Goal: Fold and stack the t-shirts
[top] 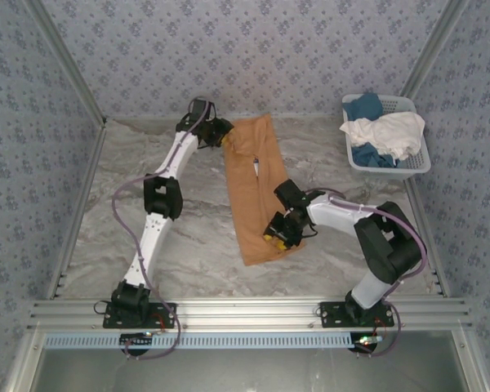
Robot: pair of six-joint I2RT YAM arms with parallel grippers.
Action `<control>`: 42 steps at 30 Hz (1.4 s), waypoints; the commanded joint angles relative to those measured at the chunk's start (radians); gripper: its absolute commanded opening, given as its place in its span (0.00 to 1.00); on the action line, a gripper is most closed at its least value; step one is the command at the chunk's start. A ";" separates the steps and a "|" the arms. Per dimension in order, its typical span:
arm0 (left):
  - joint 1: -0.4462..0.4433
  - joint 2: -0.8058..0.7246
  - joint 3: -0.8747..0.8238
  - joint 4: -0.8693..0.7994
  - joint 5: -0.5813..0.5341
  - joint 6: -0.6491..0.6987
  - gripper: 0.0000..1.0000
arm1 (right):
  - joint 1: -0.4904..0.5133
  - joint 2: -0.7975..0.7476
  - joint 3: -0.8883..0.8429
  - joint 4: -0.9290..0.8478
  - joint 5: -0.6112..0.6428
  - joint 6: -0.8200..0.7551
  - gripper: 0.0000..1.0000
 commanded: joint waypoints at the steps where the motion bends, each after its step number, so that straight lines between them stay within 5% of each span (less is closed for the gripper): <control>1: 0.011 -0.206 -0.017 -0.192 -0.091 0.123 0.47 | -0.036 -0.097 0.066 -0.091 0.012 0.014 0.46; 7: -0.042 -0.546 -0.510 -0.225 -0.076 0.166 0.48 | -0.179 -0.195 0.120 -0.213 0.015 -0.147 0.48; 13: -0.133 -0.887 -1.270 0.048 0.150 0.025 0.42 | -0.323 -0.156 0.120 -0.171 -0.062 -0.364 0.44; 17: -0.248 -0.980 -1.511 0.150 0.200 -0.029 0.41 | -0.336 -0.076 0.110 -0.167 -0.070 -0.469 0.42; 27: -0.387 -0.937 -1.588 0.235 0.116 -0.120 0.37 | -0.321 -0.027 0.047 -0.101 -0.111 -0.469 0.40; 42: -0.268 -0.986 -1.679 0.088 0.057 0.116 0.40 | -0.271 -0.213 -0.021 -0.133 -0.094 -0.419 0.41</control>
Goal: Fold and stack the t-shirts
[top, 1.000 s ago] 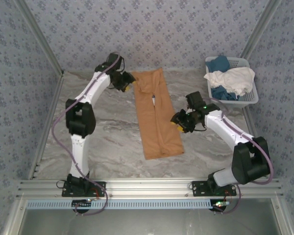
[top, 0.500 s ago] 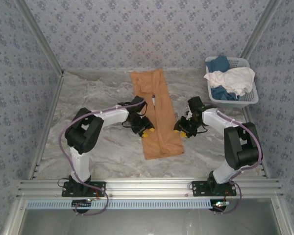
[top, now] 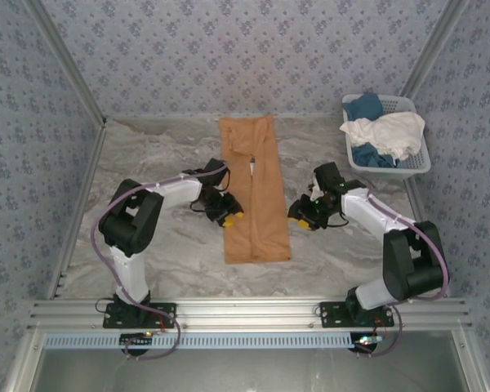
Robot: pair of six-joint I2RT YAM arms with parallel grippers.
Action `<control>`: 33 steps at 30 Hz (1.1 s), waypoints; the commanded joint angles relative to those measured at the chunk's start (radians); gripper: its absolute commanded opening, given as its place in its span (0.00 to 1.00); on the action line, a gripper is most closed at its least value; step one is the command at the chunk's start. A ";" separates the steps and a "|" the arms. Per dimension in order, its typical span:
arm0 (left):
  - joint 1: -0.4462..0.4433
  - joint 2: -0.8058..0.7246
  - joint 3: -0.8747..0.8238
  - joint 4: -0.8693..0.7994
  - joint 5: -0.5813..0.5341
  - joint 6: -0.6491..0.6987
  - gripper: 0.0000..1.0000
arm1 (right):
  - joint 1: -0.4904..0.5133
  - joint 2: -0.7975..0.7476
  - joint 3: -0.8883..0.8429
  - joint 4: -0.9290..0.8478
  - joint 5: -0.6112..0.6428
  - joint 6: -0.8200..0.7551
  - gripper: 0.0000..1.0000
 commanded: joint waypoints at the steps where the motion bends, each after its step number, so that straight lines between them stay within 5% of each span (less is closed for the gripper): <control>1: 0.002 -0.012 0.009 -0.110 -0.077 0.087 0.41 | 0.025 -0.048 -0.024 -0.052 0.011 0.025 0.41; 8: -0.009 -0.145 -0.063 -0.351 -0.031 0.166 0.45 | 0.080 -0.064 -0.076 -0.104 -0.017 0.103 0.41; 15: -0.054 -0.269 -0.276 -0.267 0.095 0.069 0.46 | 0.173 -0.026 -0.108 -0.053 -0.023 0.204 0.42; 21: -0.102 -0.225 -0.256 -0.266 0.068 0.023 0.45 | 0.183 -0.011 -0.145 -0.028 -0.002 0.235 0.41; 33: -0.103 -0.182 -0.231 -0.193 0.005 0.005 0.20 | 0.194 0.007 -0.174 0.046 -0.005 0.263 0.41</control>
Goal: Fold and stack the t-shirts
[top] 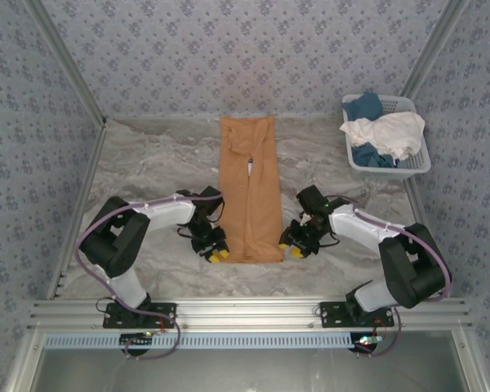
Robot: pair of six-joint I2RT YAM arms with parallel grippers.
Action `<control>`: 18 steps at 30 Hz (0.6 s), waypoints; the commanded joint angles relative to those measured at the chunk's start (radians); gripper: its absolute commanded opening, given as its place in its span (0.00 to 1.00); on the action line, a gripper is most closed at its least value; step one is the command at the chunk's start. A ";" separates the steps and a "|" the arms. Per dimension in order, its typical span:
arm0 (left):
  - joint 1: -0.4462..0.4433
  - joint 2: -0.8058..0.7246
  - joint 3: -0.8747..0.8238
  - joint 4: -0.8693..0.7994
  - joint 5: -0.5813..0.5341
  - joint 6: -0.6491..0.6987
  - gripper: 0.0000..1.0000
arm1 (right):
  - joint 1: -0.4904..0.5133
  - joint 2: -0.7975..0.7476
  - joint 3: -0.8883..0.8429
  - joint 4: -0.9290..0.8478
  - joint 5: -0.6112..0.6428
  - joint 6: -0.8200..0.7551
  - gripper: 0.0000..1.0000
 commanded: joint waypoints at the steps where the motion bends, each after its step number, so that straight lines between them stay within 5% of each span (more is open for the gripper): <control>1: -0.002 0.023 0.035 0.026 -0.035 -0.013 0.19 | 0.014 0.024 -0.011 0.029 0.002 0.031 0.41; 18: -0.006 -0.019 0.016 0.037 -0.036 -0.007 0.10 | 0.104 0.122 0.035 0.034 -0.017 0.049 0.38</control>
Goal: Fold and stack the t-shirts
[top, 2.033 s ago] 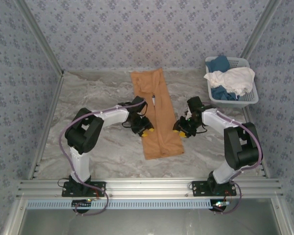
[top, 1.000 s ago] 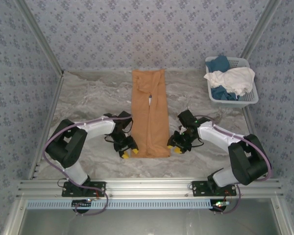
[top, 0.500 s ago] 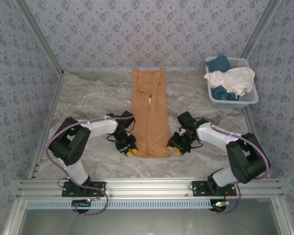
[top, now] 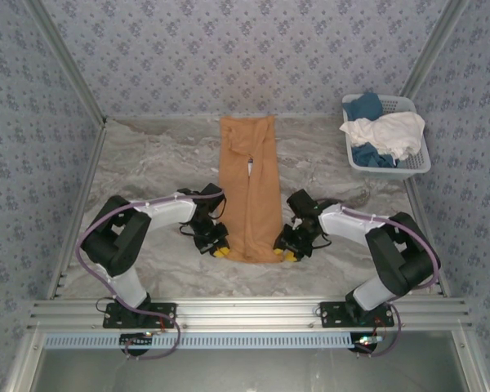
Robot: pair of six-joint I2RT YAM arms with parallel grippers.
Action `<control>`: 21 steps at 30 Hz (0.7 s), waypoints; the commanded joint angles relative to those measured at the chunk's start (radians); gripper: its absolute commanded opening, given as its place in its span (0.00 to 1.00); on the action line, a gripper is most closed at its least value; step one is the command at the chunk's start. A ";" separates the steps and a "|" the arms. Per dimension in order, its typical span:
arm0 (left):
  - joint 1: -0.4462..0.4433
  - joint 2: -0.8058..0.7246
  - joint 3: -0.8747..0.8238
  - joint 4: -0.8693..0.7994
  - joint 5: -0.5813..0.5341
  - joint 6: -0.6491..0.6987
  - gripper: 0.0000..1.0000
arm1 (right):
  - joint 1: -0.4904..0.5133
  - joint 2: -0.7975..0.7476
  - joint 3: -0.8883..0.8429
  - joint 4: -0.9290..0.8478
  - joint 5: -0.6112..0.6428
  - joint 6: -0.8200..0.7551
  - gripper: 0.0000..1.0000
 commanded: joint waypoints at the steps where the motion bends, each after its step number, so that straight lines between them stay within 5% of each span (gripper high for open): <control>1: -0.005 -0.026 -0.002 -0.005 -0.021 0.006 0.10 | 0.032 0.030 0.030 -0.023 -0.014 0.017 0.38; 7: -0.006 -0.026 -0.009 -0.005 -0.022 0.010 0.08 | 0.049 0.072 0.051 -0.010 -0.006 0.020 0.30; 14: -0.012 -0.070 -0.021 -0.047 -0.023 0.036 0.00 | 0.051 0.063 0.070 -0.054 0.014 0.007 0.00; 21: -0.041 -0.162 -0.058 -0.091 0.029 0.097 0.00 | 0.054 0.006 0.141 -0.234 -0.020 -0.081 0.00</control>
